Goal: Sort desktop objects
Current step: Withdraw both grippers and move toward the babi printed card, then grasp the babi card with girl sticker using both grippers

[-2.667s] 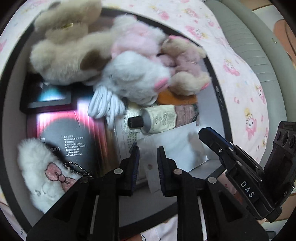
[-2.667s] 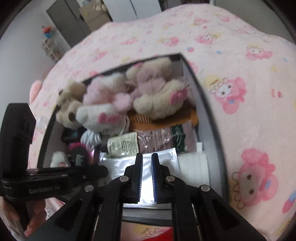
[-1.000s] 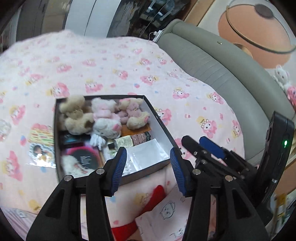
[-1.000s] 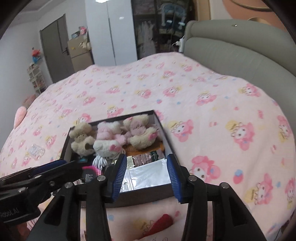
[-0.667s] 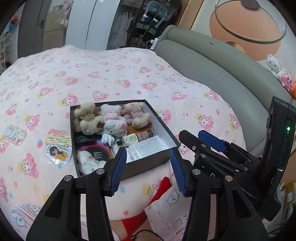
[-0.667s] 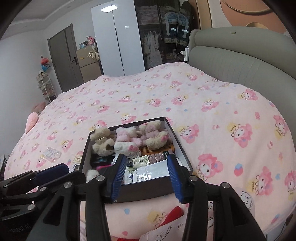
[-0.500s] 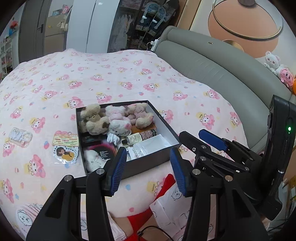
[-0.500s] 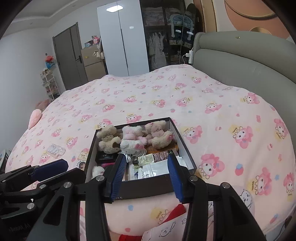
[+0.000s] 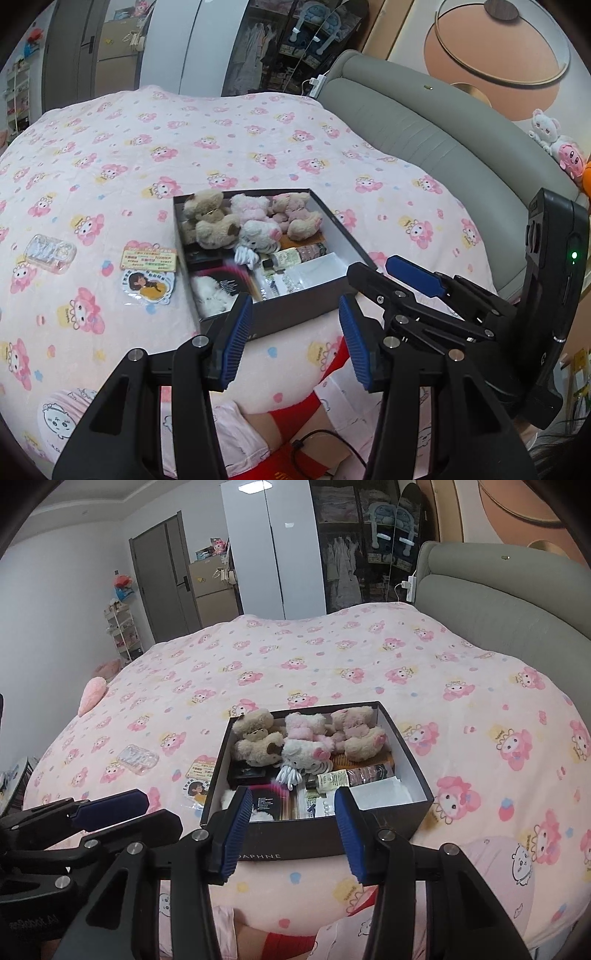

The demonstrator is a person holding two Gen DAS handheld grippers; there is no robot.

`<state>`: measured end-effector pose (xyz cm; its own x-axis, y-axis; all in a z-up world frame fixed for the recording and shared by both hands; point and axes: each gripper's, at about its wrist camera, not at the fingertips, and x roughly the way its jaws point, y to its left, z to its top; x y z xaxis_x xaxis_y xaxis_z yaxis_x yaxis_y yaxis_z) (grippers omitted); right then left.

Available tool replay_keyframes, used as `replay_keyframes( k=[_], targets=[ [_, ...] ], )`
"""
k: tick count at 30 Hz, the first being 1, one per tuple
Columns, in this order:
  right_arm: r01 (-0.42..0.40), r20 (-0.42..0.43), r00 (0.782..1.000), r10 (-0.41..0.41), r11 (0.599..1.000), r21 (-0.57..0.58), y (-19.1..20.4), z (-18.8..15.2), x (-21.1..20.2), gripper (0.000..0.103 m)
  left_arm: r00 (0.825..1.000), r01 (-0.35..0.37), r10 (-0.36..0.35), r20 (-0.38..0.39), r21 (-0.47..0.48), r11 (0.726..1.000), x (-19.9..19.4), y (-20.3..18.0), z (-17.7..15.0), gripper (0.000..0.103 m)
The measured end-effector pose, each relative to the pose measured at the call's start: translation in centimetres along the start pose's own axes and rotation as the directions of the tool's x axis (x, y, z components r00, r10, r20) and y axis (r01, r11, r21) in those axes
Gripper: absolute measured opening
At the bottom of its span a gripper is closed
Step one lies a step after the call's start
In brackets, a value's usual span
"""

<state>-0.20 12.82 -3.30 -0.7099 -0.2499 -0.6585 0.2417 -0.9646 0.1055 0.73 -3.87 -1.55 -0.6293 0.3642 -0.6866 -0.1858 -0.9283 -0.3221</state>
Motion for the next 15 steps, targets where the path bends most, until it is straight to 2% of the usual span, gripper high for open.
replay_keyframes(
  k=[3, 6, 9, 13, 15],
  targets=[
    [-0.024, -0.020, 1.000, 0.024, 1.000, -0.009, 1.1, -0.4, 1.1, 0.042, 1.000, -0.021, 0.021, -0.006, -0.040, 0.999, -0.2, 1.8, -0.6, 0.049],
    [-0.054, 0.019, 0.998, 0.054, 0.998, -0.025, 2.9, -0.6, 2.1, 0.042, 0.999, -0.050, 0.050, 0.006, -0.084, 0.995, -0.9, 4.1, -1.0, 0.048],
    [-0.128, 0.037, 0.991, 0.130, 0.991, -0.050, 5.3, -0.3, 3.7, 0.042, 0.994, -0.105, 0.107, 0.007, -0.106, 0.989, -1.5, 6.9, -0.7, 0.048],
    [-0.230, -0.014, 0.973, 0.230, 0.970, -0.081, 9.0, 1.1, 7.6, 0.042, 0.982, -0.186, 0.190, 0.006, -0.183, 0.965, -1.8, 11.6, -0.1, 0.048],
    [-0.259, -0.056, 0.965, 0.255, 0.963, -0.070, 10.8, 1.4, 9.9, 0.042, 0.973, -0.227, 0.233, -0.001, -0.225, 0.948, -1.3, 14.1, -0.2, 0.048]
  ],
)
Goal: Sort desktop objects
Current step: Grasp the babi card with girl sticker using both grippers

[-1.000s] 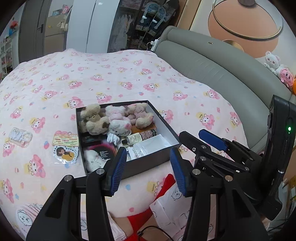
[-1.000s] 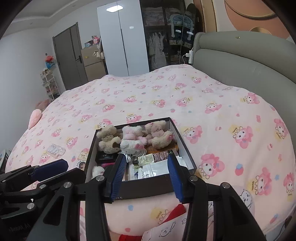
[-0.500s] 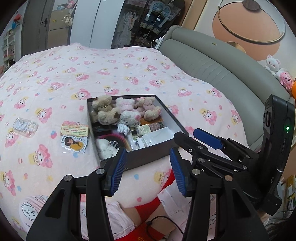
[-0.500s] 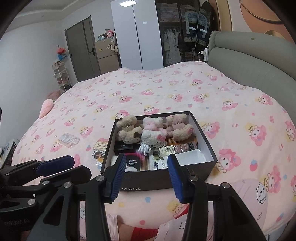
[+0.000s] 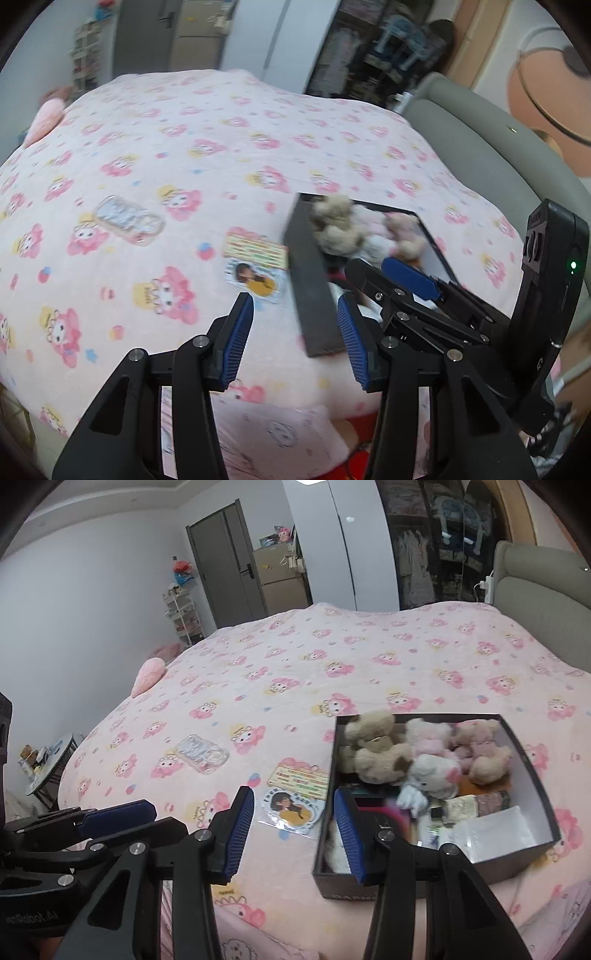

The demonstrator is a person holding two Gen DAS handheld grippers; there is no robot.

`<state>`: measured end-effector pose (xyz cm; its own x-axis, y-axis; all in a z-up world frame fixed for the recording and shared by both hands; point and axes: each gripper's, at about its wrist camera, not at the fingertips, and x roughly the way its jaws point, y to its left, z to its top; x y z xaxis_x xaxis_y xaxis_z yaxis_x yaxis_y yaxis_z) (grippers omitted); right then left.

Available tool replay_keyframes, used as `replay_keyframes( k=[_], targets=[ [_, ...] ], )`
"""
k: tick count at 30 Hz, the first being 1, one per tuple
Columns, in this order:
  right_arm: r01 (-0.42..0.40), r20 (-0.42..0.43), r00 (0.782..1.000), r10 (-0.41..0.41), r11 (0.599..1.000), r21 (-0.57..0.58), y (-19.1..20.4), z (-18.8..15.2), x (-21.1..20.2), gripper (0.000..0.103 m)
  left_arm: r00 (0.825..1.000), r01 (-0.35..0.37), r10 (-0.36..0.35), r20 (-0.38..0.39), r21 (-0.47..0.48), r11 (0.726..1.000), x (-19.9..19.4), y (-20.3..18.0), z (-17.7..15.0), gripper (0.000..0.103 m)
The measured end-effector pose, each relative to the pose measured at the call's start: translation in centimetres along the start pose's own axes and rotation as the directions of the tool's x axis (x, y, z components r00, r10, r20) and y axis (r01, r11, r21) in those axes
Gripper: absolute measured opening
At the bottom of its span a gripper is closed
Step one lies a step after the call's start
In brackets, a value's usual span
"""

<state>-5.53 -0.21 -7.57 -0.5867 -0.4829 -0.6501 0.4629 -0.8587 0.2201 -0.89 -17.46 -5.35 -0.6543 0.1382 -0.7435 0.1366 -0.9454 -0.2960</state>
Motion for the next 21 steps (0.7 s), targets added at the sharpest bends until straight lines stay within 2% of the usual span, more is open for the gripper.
replay_keyframes(
  k=[3, 5, 10, 12, 15, 16, 19, 21],
  targets=[
    [0.015, -0.094, 0.995, -0.016, 1.000, -0.012, 2.0, 0.3, 4.7, 0.042, 0.998, -0.055, 0.054, -0.015, -0.088, 0.995, 2.7, 3.8, 0.0, 0.048],
    [0.045, -0.171, 0.984, -0.043, 0.999, 0.006, 2.6, 0.2, 7.8, 0.042, 0.997, -0.063, 0.056, -0.044, -0.164, 0.984, 4.9, 6.3, -0.1, 0.048],
    [0.114, -0.296, 0.951, -0.085, 0.990, 0.084, 2.4, -0.4, 14.6, 0.042, 0.989, -0.012, -0.038, -0.145, -0.326, 0.945, 11.1, 11.6, 0.3, 0.047],
    [0.142, -0.316, 0.942, -0.113, 0.987, 0.070, 2.6, -0.6, 16.5, 0.042, 0.977, 0.013, -0.089, -0.193, -0.365, 0.931, 13.6, 12.9, 0.3, 0.045],
    [0.137, -0.367, 0.922, -0.123, 0.990, 0.012, 2.5, -1.0, 18.7, 0.040, 0.934, 0.090, -0.227, -0.274, -0.435, 0.896, 16.9, 14.5, 0.6, 0.044],
    [0.129, -0.377, 0.919, -0.113, 0.992, 0.016, 2.4, -0.9, 19.1, 0.040, 0.929, 0.082, -0.232, -0.288, -0.453, 0.888, 17.8, 14.9, 0.8, 0.044],
    [0.158, -0.373, 0.918, -0.137, 0.987, 0.025, 2.3, -0.5, 19.9, 0.040, 0.928, 0.034, -0.183, -0.325, -0.415, 0.909, 20.0, 14.9, 2.0, 0.044],
    [0.189, -0.347, 0.924, -0.164, 0.981, 0.041, 2.1, -0.4, 20.3, 0.040, 0.915, 0.053, -0.222, -0.338, -0.444, 0.895, 21.6, 14.9, 2.4, 0.044]
  ],
)
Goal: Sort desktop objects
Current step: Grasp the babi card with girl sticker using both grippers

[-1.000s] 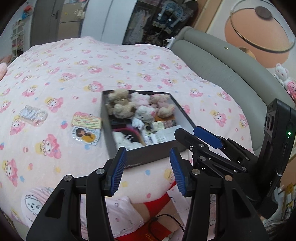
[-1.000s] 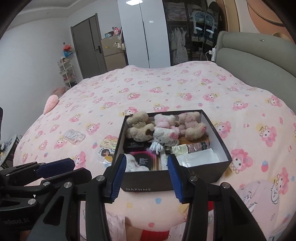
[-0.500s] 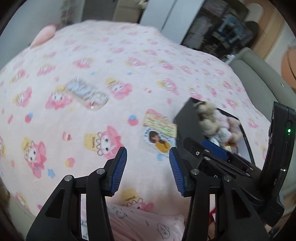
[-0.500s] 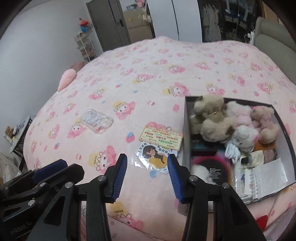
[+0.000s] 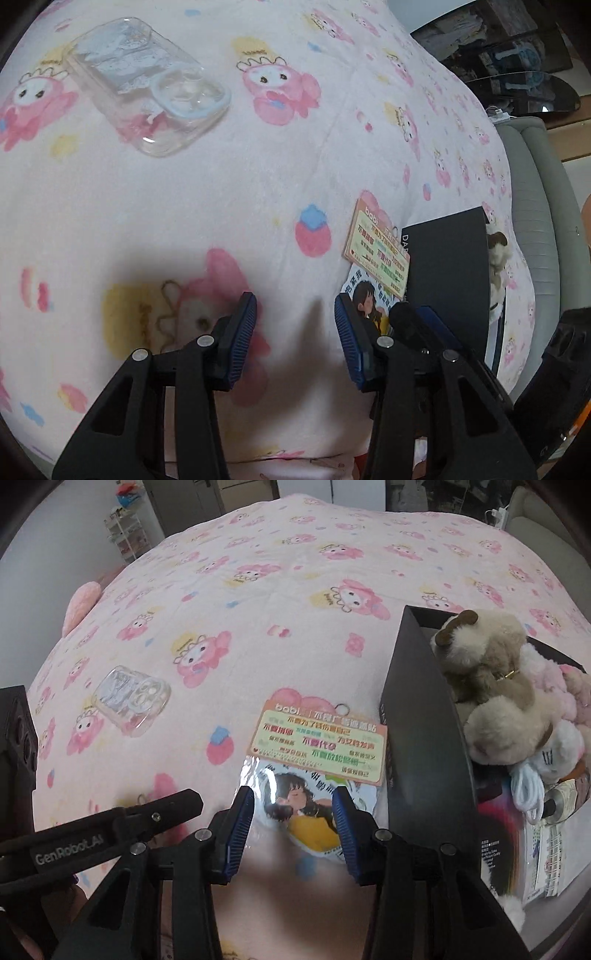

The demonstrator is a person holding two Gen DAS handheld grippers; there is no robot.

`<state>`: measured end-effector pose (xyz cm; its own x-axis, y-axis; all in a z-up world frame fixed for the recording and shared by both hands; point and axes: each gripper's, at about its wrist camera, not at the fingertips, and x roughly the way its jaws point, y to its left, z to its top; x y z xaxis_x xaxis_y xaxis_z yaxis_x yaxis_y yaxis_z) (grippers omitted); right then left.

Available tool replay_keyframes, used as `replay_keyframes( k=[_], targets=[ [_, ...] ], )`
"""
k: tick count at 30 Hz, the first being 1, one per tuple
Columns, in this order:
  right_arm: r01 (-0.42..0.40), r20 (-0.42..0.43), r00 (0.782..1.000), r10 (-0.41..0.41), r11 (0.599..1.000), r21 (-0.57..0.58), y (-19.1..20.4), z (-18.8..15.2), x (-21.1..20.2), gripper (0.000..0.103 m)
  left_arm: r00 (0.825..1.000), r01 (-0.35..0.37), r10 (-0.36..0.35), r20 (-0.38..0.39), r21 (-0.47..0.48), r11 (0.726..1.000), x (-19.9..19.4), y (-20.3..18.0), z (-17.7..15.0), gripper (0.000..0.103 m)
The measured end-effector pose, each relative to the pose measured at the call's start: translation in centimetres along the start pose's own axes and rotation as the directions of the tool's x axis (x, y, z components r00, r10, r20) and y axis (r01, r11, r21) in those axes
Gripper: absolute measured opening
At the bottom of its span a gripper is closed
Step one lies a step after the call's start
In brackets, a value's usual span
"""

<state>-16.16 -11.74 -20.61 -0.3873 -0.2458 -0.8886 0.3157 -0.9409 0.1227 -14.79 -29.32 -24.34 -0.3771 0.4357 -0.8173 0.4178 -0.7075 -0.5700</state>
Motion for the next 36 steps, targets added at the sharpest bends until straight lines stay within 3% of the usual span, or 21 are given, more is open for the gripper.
replay_keyframes(
  k=[3, 7, 8, 9, 10, 12, 16, 20, 24, 26, 28, 30, 32, 33, 36],
  targets=[
    [-0.024, -0.020, 1.000, 0.024, 1.000, 0.012, -0.2, -0.3, 1.2, 0.040, 0.996, 0.076, -0.077, -0.038, -0.027, 0.997, 1.7, -0.2, 0.5, 0.045],
    [-0.039, -0.076, 0.996, 0.038, 0.999, -0.010, 0.0, -1.5, 3.2, 0.040, 0.998, 0.048, -0.047, -0.044, 0.005, 0.999, 3.5, -1.0, 0.7, 0.043],
    [-0.045, -0.080, 0.996, 0.045, 0.999, -0.001, -0.1, -1.7, 3.5, 0.040, 0.998, 0.049, -0.049, -0.039, -0.001, 0.999, 3.6, -1.0, 0.7, 0.039],
    [-0.038, -0.073, 0.997, 0.038, 0.999, -0.004, -0.1, -1.8, 3.7, 0.040, 0.998, 0.053, -0.053, -0.031, -0.007, 0.999, 3.6, -1.0, 0.6, 0.019],
    [-0.033, -0.060, 0.998, 0.033, 0.999, -0.007, -0.1, -1.8, 3.6, 0.040, 0.998, 0.063, -0.064, -0.026, -0.009, 0.998, 3.5, -1.1, 0.5, 0.007],
    [-0.062, -0.047, 0.997, 0.062, 0.998, 0.012, -0.3, -1.7, 3.3, 0.040, 0.995, 0.100, -0.099, -0.026, 0.003, 0.995, 3.1, -1.4, 0.1, 0.003],
    [-0.129, -0.007, 0.991, 0.130, 0.990, 0.051, -0.7, -1.6, 2.2, 0.040, 0.995, 0.098, -0.098, 0.008, 0.018, 0.995, 1.2, -1.5, -0.9, 0.000],
    [-0.135, 0.013, 0.991, 0.135, 0.990, 0.041, -0.6, -2.0, 1.1, 0.040, 0.995, 0.073, -0.071, 0.074, -0.020, 0.997, -1.9, 0.4, -1.8, 0.000],
    [-0.133, 0.014, 0.991, 0.132, 0.990, 0.053, -0.6, -2.3, 0.4, 0.040, 0.994, 0.102, -0.101, 0.030, -0.030, 0.994, -1.3, 1.1, -1.0, 0.001],
    [-0.099, 0.021, 0.995, 0.098, 0.994, 0.050, -0.5, -2.5, 0.2, 0.040, 0.992, 0.124, -0.124, -0.007, -0.014, 0.992, 0.1, 0.1, -0.4, 0.010],
    [-0.062, 0.023, 0.998, 0.060, 0.996, 0.063, -0.6, -2.5, 0.5, 0.040, 0.987, 0.152, -0.153, -0.042, -0.033, 0.988, 1.8, -0.6, 0.0, 0.039],
    [-0.036, 0.047, 0.998, 0.032, 0.996, 0.087, -0.8, -2.3, 1.1, 0.040, 0.978, 0.180, -0.186, -0.091, -0.072, 0.981, 3.7, -1.1, 0.4, 0.041],
    [0.013, 0.012, 1.000, -0.014, 0.995, 0.095, -0.9, -2.0, 2.7, 0.040, 0.979, 0.161, -0.167, -0.116, -0.059, 0.985, 4.7, -1.8, 0.7, 0.028],
    [0.013, -0.015, 1.000, -0.012, 0.994, 0.108, -1.1, -1.9, 3.4, 0.040, 0.985, 0.127, -0.130, -0.109, -0.038, 0.991, 4.9, -2.1, 0.8, 0.014],
    [-0.002, -0.012, 1.000, 0.003, 0.995, 0.100, -1.1, -2.1, 3.5, 0.041, 0.986, 0.136, -0.142, -0.085, -0.077, 0.988, 4.2, -1.4, 0.8, 0.004]
  ],
)
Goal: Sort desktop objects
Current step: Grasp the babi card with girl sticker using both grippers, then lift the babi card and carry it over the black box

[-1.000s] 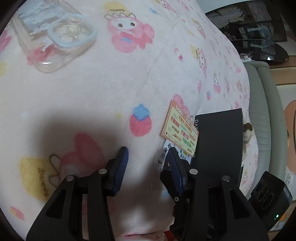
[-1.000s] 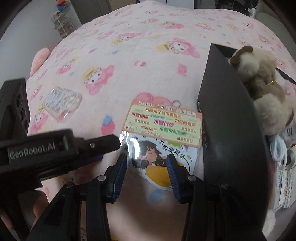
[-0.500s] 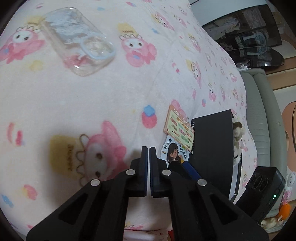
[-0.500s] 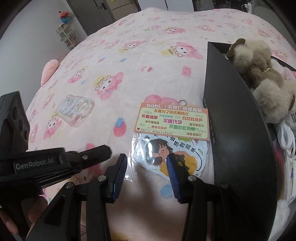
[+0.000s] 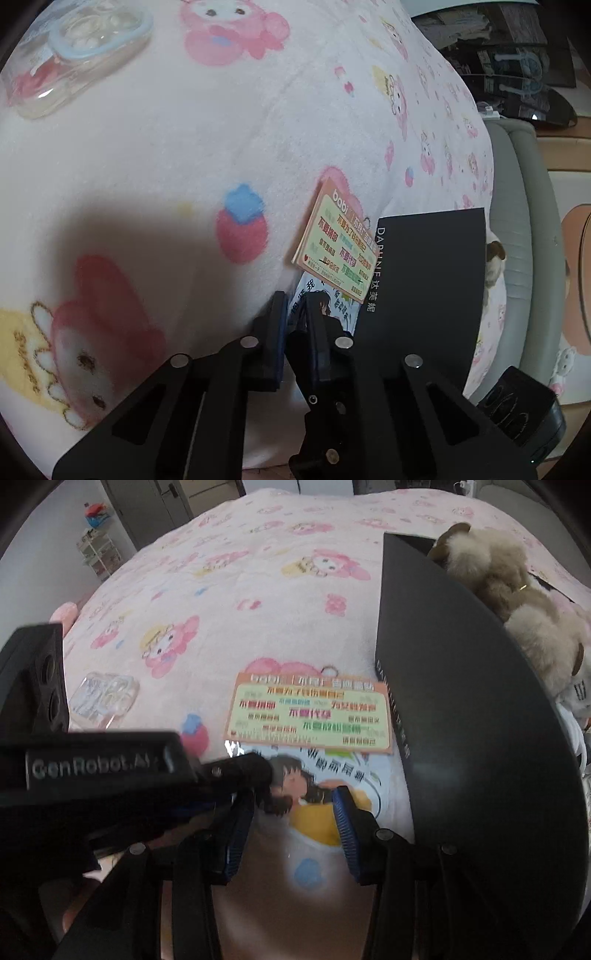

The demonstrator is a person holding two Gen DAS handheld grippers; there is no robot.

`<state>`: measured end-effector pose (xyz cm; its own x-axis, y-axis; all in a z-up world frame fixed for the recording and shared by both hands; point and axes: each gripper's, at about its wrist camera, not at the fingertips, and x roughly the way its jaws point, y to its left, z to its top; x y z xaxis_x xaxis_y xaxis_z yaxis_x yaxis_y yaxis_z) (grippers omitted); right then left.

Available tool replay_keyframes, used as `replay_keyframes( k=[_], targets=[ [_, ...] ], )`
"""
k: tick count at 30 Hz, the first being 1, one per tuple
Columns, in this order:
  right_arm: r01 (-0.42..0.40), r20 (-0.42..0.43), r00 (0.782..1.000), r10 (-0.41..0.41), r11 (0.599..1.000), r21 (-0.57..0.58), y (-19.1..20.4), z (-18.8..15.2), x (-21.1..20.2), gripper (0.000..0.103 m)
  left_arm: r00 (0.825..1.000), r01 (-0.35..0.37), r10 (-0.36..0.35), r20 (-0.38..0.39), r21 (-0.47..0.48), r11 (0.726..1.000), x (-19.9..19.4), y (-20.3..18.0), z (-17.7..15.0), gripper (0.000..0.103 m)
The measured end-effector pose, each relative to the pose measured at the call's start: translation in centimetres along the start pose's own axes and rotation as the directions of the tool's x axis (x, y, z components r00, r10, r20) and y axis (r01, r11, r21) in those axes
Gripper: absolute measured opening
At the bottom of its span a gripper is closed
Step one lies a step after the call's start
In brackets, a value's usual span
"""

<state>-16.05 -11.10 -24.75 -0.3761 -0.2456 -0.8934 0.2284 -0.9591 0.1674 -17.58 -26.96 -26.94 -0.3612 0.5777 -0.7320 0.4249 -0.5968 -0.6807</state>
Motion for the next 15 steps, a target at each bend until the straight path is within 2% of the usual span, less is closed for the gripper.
replay_keyframes(
  k=[4, 6, 7, 9, 12, 14, 15],
  targets=[
    [-0.108, -0.009, 0.994, 0.108, 0.994, -0.005, -0.2, -0.2, -1.1, 0.041, 0.994, -0.001, 0.003, 0.113, -0.018, 1.000, -4.3, 1.3, -1.4, 0.002],
    [-0.176, 0.025, 0.984, 0.176, 0.984, 0.003, -0.5, -0.5, -2.1, 0.041, 0.987, -0.013, 0.016, 0.157, -0.019, 1.000, -7.0, 2.1, -2.4, 0.002],
    [-0.203, 0.059, 0.978, 0.203, 0.979, 0.002, -0.6, -0.7, -2.8, 0.041, 0.984, -0.044, 0.047, 0.172, -0.022, 0.999, -8.2, 2.5, -3.0, 0.002],
    [-0.190, 0.074, 0.979, 0.190, 0.982, -0.009, -0.3, -1.2, -3.4, 0.041, 0.975, -0.132, 0.134, 0.179, -0.023, 0.991, -9.6, 3.4, -3.9, 0.003],
    [-0.179, 0.023, 0.984, 0.179, 0.984, -0.014, 0.2, -1.3, -2.6, 0.041, 0.955, -0.265, 0.264, 0.132, -0.012, 0.964, -9.9, 4.6, -4.4, 0.017],
    [-0.203, -0.034, 0.978, 0.204, 0.979, 0.018, -0.3, -1.0, -1.5, 0.041, 0.941, -0.298, 0.299, 0.161, -0.028, 0.954, -10.3, 5.4, -4.4, 0.026],
    [-0.225, -0.060, 0.972, 0.227, 0.974, 0.038, -0.4, -0.8, -1.0, 0.042, 0.927, -0.324, 0.327, 0.185, -0.046, 0.945, -10.4, 5.8, -4.3, 0.032]
  ],
)
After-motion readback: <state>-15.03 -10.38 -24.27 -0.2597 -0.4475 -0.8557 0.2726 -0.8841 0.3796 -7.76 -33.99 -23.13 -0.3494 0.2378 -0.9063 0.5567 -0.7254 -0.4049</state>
